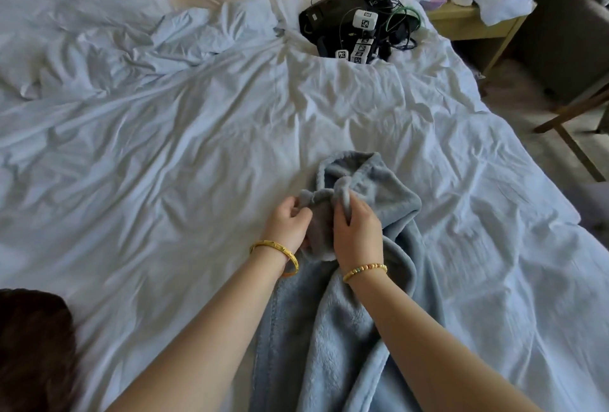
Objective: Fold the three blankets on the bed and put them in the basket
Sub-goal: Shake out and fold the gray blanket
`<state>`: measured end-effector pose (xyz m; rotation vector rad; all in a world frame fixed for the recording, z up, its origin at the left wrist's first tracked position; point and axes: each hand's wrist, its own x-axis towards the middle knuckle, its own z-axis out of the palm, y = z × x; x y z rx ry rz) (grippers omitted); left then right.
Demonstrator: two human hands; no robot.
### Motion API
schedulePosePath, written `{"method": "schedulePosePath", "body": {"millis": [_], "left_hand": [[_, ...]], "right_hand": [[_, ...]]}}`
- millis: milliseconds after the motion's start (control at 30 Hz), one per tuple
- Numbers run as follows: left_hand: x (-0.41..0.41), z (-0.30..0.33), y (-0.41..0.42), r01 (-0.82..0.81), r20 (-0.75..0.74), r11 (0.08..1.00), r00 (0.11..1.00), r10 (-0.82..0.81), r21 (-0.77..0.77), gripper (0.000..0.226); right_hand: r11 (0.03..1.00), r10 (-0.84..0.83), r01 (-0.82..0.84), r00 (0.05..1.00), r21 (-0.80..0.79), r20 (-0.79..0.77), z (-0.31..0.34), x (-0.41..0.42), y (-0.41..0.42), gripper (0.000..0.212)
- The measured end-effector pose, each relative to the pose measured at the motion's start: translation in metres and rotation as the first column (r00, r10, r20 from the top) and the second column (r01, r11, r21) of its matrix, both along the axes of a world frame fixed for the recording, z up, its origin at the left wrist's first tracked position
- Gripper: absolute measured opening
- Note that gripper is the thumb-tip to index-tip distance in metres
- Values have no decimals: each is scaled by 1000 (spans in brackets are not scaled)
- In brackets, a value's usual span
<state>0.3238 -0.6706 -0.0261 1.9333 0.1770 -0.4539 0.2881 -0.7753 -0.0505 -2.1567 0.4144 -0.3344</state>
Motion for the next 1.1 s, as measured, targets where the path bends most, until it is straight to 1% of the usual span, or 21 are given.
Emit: {"method": "schedulePosePath", "body": {"millis": [67, 133, 200, 267, 333, 433, 467, 500, 533, 600, 633, 667, 733, 767, 833, 867, 900, 933, 967, 1000, 1100], "left_hand": [[1, 0, -1, 8, 8, 1000, 1000, -8, 5, 19], [5, 0, -1, -35, 33, 999, 999, 35, -2, 20], [7, -1, -1, -69, 71, 998, 995, 70, -16, 22], [7, -1, -3, -49, 111, 998, 993, 51, -26, 30], [5, -5, -5, -33, 139, 999, 990, 35, -12, 28], [8, -18, -3, -91, 185, 989, 980, 68, 118, 16], [9, -24, -1, -113, 193, 982, 978, 83, 149, 8], [8, -31, 1, -106, 193, 980, 978, 72, 169, 4], [6, -39, 2, -67, 189, 979, 982, 30, 193, 9], [0, -54, 1, 106, 143, 949, 978, -154, 296, 14], [-3, -62, -1, 207, 112, 904, 957, -266, 375, 15], [-5, -70, -4, 298, 70, 842, 928, -365, 449, 15], [-4, -81, -8, 428, -12, 718, 863, -505, 548, 12], [-3, -86, -10, 468, -38, 674, 836, -548, 572, 11], [-2, -96, -11, 501, -61, 630, 808, -585, 593, 17], [-2, -100, -11, 500, -66, 631, 811, -581, 594, 19], [-2, -104, -10, 489, -63, 640, 820, -569, 593, 20], [-3, -107, -9, 475, -55, 653, 831, -554, 590, 18], [-4, -109, -8, 456, -41, 670, 842, -538, 585, 16], [-5, -111, -7, 439, -29, 689, 853, -520, 577, 15], [-8, -113, -4, 393, -2, 765, 890, -456, 510, 13]], "right_hand": [[989, 113, -114, 993, -91, -21, 4, 1, 4, 39], [956, 220, -233, 971, -179, -88, 4, 1, 8, 49], [927, 248, -279, 957, -251, -150, 2, 0, 10, 54], [906, 265, -301, 952, -297, -155, 1, 0, 11, 56], [888, 324, -357, 933, -291, -156, -1, 1, 10, 57], [853, 450, -489, 866, -184, -215, -5, 0, 2, 58], [856, 462, -495, 861, -147, -213, -7, 0, -4, 58], [882, 430, -456, 882, -117, -193, -8, 2, -11, 58], [919, 361, -381, 918, -104, -166, -10, 6, -20, 57], [956, 202, -226, 969, -187, -140, -16, 20, -39, 49], [947, 159, -195, 975, -256, -154, -20, 29, -48, 45], [924, 154, -210, 969, -318, -192, -23, 40, -57, 44], [860, 201, -319, 929, -397, -311, -26, 61, -71, 52], [817, 229, -386, 899, -429, -372, -28, 71, -78, 56], [696, 274, -526, 824, -489, -497, -30, 89, -86, 56], [633, 266, -573, 792, -521, -549, -32, 96, -88, 49], [580, 225, -585, 784, -567, -579, -32, 101, -89, 39], [537, 158, -575, 787, -617, -596, -32, 105, -90, 36], [520, 84, -553, 791, -650, -606, -31, 106, -91, 40], [540, 18, -532, 782, -652, -623, -30, 105, -94, 44], [700, -129, -387, 758, -600, -639, -32, 96, -105, 34]]}}
